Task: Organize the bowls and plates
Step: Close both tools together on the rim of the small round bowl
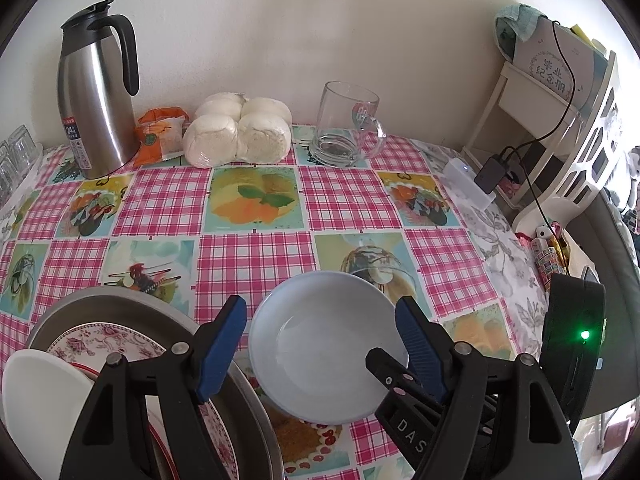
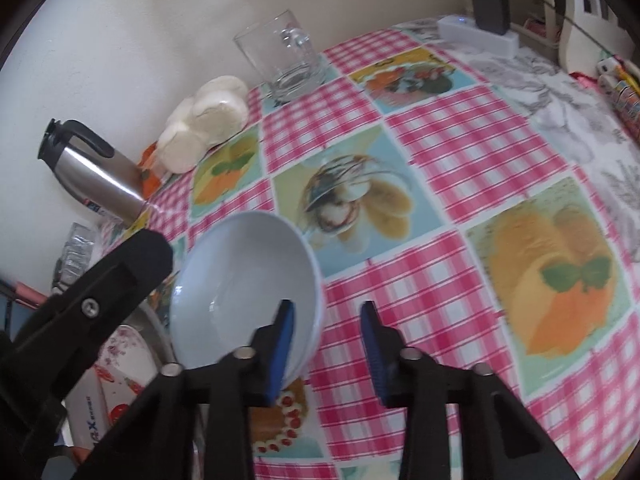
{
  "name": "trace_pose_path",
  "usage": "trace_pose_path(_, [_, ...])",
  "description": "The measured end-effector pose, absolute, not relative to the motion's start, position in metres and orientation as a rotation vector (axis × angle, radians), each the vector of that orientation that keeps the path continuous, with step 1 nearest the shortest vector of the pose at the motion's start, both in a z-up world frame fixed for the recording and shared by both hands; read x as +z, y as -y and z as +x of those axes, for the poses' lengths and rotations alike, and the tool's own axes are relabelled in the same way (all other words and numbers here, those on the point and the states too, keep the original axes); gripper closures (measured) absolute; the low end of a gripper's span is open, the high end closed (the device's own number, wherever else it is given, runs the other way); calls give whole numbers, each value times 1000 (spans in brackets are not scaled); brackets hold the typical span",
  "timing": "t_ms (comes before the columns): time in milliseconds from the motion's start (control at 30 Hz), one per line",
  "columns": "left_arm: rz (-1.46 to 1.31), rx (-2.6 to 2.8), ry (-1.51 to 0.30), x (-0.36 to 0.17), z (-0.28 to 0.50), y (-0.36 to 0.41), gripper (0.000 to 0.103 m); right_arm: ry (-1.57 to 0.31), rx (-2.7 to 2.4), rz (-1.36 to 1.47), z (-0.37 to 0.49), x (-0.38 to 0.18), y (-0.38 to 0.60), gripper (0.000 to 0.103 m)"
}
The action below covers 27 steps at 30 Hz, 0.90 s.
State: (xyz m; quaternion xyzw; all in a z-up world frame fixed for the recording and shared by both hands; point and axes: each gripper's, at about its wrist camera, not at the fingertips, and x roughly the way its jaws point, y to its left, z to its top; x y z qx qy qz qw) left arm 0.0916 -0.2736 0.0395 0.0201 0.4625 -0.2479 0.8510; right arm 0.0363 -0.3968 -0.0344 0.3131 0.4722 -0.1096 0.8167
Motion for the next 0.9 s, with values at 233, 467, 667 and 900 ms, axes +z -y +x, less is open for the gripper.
trace_pose_path(233, [49, -529, -982, 37, 91, 275, 25, -980, -225, 679, 34, -33, 400, 92])
trace_pose_path(467, [55, -537, -1005, 30, 91, 279, 25, -975, -245, 673, 26, -32, 418, 95])
trace_pose_path(667, [78, -545, -1027, 22, 87, 286, 25, -972, -260, 690, 19, -34, 434, 95])
trace_pose_path(900, [81, -532, -1074, 7, 89, 290, 42, -973, -262, 709, 14, -36, 444, 95])
